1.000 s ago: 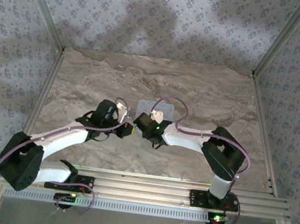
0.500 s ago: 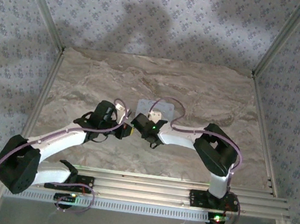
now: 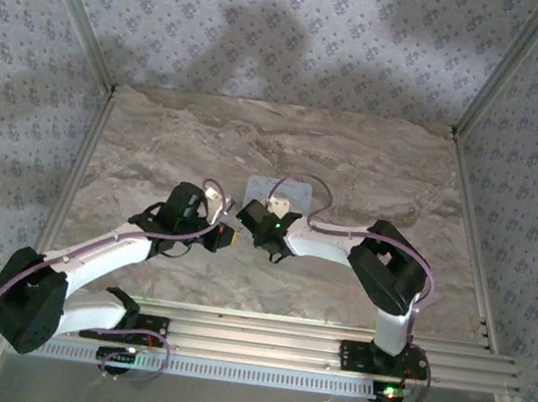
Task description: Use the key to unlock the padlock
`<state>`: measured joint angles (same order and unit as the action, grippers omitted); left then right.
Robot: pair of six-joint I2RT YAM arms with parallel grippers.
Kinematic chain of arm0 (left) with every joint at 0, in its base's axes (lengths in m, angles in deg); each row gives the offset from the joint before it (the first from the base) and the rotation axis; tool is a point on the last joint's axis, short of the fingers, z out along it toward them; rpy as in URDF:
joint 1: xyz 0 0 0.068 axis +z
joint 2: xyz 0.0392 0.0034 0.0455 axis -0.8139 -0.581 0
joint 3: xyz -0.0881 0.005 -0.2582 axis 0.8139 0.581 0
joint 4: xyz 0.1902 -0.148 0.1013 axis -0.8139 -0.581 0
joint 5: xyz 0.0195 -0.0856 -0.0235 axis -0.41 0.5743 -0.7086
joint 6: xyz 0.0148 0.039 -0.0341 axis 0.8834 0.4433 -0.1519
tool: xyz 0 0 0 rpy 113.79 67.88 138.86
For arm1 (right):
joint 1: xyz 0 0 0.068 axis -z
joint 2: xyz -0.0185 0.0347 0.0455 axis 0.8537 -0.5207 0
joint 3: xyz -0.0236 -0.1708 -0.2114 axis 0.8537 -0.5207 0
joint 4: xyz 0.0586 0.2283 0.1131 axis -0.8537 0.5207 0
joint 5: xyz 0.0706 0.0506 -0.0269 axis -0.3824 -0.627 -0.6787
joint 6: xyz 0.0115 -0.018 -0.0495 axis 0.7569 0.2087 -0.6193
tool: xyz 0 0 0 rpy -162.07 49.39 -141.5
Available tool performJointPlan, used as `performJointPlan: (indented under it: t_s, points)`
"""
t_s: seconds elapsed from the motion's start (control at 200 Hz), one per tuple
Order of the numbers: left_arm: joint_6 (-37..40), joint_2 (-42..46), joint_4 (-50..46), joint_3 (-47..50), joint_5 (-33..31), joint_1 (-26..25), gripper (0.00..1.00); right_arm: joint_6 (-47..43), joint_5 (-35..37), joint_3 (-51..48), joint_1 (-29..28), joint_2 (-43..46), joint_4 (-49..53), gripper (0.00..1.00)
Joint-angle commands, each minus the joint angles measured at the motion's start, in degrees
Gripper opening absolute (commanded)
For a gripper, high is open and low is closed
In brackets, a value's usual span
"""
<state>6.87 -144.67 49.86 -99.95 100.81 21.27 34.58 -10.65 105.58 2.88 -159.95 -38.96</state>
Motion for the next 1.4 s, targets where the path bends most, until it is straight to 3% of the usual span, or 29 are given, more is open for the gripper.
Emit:
performJointPlan:
  t_s: [0.0, 0.365, 0.655, 0.829, 1.004, 1.394]
  points:
    - [1.6, 0.7, -0.5, 0.4, -0.1, 0.2, 0.00, -2.1, -3.7, 2.4, 0.2, 2.7, 2.7, 0.08]
    - [2.6, 0.0, 3.3, 2.2, 1.7, 0.2, 0.00, -5.8, -20.0, 2.6, 3.0, 5.0, 3.0, 0.03]
    - [2.1, 0.8, 5.3, 3.6, 2.6, 0.2, 0.00, -7.4, -32.1, -0.4, 8.9, 10.6, -0.5, 0.00]
    - [2.3, 0.4, 7.9, 4.0, 4.8, 0.2, 0.00, -9.2, -36.1, -0.6, 11.4, 12.2, 1.6, 0.00]
    - [3.0, -1.9, 10.1, 2.5, 2.9, 0.2, 0.00, -11.3, -37.6, 0.0, 12.3, 12.4, 4.5, 0.00]
    - [3.7, -15.7, 16.4, -3.0, 3.6, 0.8, 0.00, -10.3, -42.1, -0.4, 11.3, 8.9, 3.5, 0.00]
